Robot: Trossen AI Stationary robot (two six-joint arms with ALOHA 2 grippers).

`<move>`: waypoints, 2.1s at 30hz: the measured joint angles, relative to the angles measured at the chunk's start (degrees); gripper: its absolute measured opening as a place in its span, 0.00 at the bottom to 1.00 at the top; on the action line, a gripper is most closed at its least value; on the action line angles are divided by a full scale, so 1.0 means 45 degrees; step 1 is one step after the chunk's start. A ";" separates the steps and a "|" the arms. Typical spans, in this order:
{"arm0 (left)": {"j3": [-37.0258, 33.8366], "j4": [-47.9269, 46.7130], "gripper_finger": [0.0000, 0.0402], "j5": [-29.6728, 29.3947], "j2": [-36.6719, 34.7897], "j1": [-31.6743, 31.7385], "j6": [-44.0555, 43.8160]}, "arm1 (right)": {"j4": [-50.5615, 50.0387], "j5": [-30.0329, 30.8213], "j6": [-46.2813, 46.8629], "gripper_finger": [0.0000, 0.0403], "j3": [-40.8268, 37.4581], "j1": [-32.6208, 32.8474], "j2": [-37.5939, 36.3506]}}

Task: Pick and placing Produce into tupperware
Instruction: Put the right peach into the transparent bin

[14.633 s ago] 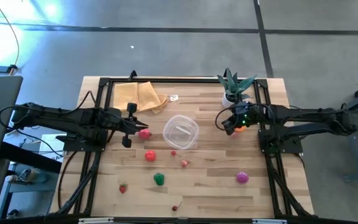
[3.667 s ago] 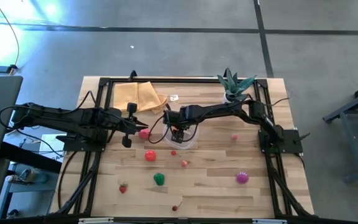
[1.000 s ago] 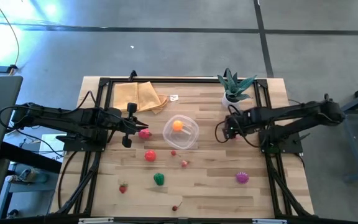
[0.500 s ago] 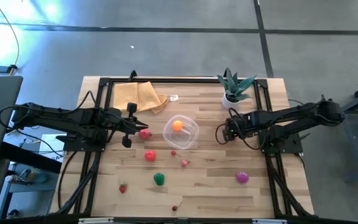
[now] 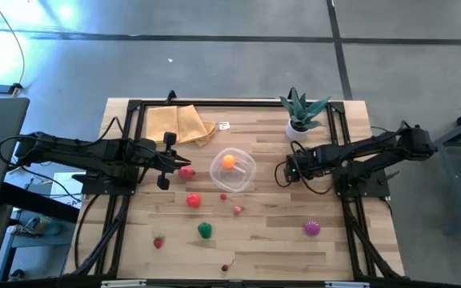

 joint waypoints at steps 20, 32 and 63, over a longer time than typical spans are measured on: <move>0.0000 -0.0002 0.05 -0.0002 0.0000 -0.0002 -0.0001 | 0.0278 -0.0208 -0.0304 0.61 0.0005 0.0005 0.0685; 0.0000 -0.0002 0.05 -0.0003 0.0003 0.0002 -0.0005 | 0.0202 -0.0214 -0.0250 0.47 0.0005 0.0005 0.0688; 0.0000 -0.0002 0.05 0.0002 0.0000 -0.0002 -0.0005 | 0.0187 -0.0675 -0.0309 0.35 0.0000 0.0015 0.0434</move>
